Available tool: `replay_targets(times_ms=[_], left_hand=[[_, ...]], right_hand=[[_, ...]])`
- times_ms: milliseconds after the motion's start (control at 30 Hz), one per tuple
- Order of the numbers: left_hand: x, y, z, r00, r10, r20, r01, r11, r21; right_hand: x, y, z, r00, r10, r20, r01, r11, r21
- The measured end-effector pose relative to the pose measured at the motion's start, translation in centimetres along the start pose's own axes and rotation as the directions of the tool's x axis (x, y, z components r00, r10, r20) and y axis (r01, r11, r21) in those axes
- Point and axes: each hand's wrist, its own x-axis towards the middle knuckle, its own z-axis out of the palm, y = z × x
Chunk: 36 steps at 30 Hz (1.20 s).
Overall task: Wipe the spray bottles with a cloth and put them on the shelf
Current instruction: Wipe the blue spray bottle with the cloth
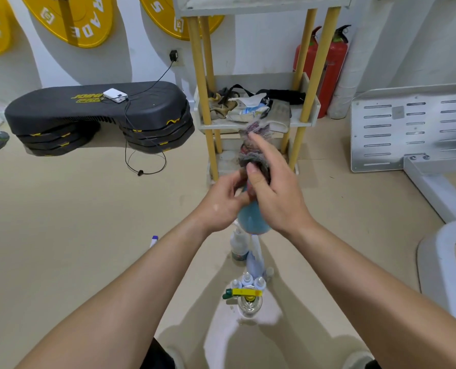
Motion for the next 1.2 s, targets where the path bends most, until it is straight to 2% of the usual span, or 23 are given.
replay_targets(times_ms=[100,233,367,433,533,633,733,833,900,1000,1067,1133,1200], left_hand=[[-0.1,0.2,0.7,1.000,-0.009,-0.017,0.009,1.000,0.011],[-0.4,0.3,0.4,0.999,-0.040,-0.013,0.040,0.999,0.010],[-0.4,0.1,0.6,0.997,-0.030,-0.066,0.031,0.999,0.016],[-0.3,-0.3,0.6,0.994,-0.032,-0.106,0.036,0.999,0.036],[-0.2,-0.6,0.9,0.987,-0.044,-0.156,0.055,0.996,0.065],[-0.1,-0.6,1.3,0.976,-0.045,-0.214,0.062,0.995,0.073],[0.2,-0.5,1.2,0.957,-0.073,-0.282,0.089,0.995,0.046],[0.5,-0.2,1.0,0.922,-0.120,-0.368,0.124,0.992,-0.013],[0.7,0.1,0.7,0.911,-0.133,-0.391,0.117,0.991,-0.064],[0.9,0.3,-0.5,0.870,-0.183,-0.459,0.145,0.983,-0.117],[0.9,0.2,-1.4,0.823,-0.243,-0.514,0.158,0.966,-0.204],[0.9,0.4,-1.8,0.785,-0.266,-0.560,0.132,0.954,-0.268],[1.0,0.9,-1.4,0.756,-0.271,-0.596,0.097,0.947,-0.307]], right_hand=[[-0.7,-0.6,0.8,1.000,-0.024,-0.003,0.024,1.000,0.004],[-1.7,-0.3,1.1,0.996,-0.092,-0.016,0.089,0.987,-0.136],[-2.2,0.7,0.9,0.975,-0.221,0.002,0.205,0.902,-0.380],[-2.3,1.0,1.0,0.971,-0.239,0.008,0.214,0.858,-0.467],[-2.4,1.0,1.5,0.970,-0.240,-0.025,0.189,0.818,-0.543],[-2.3,1.4,1.5,0.945,-0.326,-0.019,0.256,0.774,-0.579],[-2.4,1.7,1.6,0.961,-0.278,-0.004,0.239,0.832,-0.501],[-2.5,0.9,1.8,0.993,-0.077,-0.091,0.055,0.973,-0.226],[-2.2,0.1,1.8,0.983,-0.024,-0.179,0.004,0.994,-0.106],[-2.0,-0.7,1.4,0.957,-0.015,-0.291,-0.013,0.995,-0.096],[-2.1,-0.9,1.2,0.942,0.052,-0.331,-0.073,0.996,-0.052],[-2.6,-0.7,1.6,0.954,0.122,-0.275,-0.127,0.992,0.002],[-3.5,-0.2,2.9,0.986,0.124,-0.115,-0.125,0.992,-0.001]])
